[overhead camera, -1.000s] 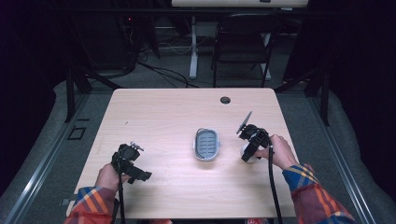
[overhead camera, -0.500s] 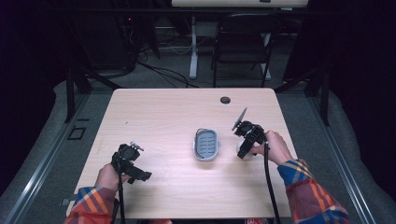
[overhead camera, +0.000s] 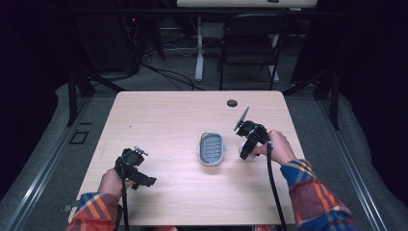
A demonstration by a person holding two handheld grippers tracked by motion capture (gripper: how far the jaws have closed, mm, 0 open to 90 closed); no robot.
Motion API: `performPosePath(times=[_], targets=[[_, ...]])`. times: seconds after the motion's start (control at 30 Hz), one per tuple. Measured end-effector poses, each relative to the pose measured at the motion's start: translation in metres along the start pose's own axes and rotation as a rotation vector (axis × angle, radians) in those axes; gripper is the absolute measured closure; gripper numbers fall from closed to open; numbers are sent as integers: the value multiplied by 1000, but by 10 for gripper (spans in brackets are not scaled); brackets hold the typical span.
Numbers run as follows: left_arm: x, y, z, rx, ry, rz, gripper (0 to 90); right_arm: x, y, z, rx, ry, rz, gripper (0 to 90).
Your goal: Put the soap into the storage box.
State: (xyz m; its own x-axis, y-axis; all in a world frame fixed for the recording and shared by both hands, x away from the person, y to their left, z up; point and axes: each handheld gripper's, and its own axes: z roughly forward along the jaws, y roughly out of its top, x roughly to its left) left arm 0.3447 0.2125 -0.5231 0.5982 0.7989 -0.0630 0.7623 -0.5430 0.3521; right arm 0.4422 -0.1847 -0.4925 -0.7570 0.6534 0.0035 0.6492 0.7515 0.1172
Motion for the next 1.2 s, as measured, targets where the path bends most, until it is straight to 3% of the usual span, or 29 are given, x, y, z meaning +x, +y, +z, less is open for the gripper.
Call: performPosePath(times=[0.87,1.2], targets=[[0,1,1,-2,0,2,0,0,14,-24,-24,-22,-14,242],[-1,1,1,-1,-2,6,0,4,27,-37,-23,-41,-45,243]])
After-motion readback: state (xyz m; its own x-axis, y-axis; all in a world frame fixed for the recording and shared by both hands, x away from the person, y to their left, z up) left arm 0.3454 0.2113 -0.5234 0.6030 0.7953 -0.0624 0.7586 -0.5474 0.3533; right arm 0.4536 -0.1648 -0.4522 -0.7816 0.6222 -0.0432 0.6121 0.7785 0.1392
